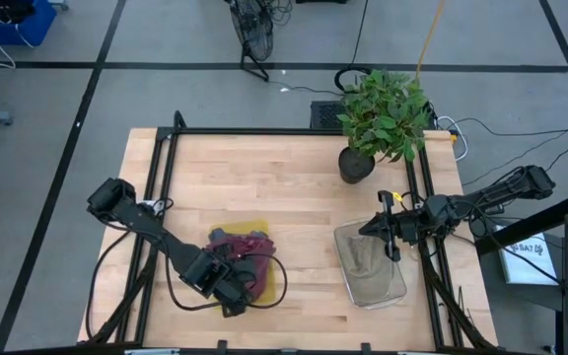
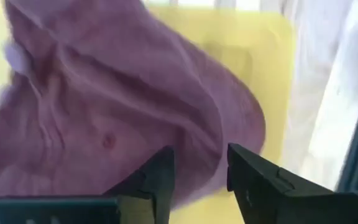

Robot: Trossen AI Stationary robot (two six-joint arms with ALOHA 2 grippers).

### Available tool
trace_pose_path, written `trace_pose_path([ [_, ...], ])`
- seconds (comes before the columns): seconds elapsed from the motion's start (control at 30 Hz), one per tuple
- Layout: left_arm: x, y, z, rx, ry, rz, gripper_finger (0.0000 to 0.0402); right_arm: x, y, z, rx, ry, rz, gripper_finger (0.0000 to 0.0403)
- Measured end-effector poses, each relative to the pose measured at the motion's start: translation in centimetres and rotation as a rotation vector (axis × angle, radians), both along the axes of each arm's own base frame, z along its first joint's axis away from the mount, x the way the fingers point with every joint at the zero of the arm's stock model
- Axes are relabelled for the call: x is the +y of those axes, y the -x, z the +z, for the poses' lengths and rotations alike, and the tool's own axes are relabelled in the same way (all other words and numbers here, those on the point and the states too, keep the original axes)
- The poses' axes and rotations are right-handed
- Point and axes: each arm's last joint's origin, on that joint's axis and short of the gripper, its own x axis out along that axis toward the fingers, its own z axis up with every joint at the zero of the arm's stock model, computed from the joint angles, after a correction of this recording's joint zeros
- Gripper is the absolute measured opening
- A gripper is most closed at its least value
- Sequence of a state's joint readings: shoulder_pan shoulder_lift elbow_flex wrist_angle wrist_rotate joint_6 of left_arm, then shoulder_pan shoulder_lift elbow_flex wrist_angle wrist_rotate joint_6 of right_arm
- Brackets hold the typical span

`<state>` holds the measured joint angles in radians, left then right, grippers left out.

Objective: Pick & Place hat
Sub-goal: Return to Home Position

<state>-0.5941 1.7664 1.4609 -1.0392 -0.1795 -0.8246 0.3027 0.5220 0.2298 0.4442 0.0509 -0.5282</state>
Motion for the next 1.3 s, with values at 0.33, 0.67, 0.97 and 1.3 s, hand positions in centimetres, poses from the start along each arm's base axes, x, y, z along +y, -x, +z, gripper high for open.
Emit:
trace_pose_path([
  [0.33, 0.9, 2.0, 3.4, -0.043, 0.072, -0.031, 0.0159, 0.0, 0.0, 0.0, 0.003, -0.011, 0.0, 0.0],
  [0.67, 6.4, 8.5, 10.4, -0.312, -0.319, 0.053, 0.015, -0.1, 0.1, 1.1, -0.076, -0.143, 0.007, 0.0],
  [0.97, 11.3, 12.2, 14.5, -0.505, -0.591, 0.079, 0.0011, -0.7, -0.1, 4.2, -0.109, -0.184, -0.227, 0.0],
  [1.3, 13.0, 10.0, 15.4, -0.492, -0.769, -0.088, 0.0004, -1.6, 0.3, 7.8, 0.08, -0.2, -0.288, 0.0],
])
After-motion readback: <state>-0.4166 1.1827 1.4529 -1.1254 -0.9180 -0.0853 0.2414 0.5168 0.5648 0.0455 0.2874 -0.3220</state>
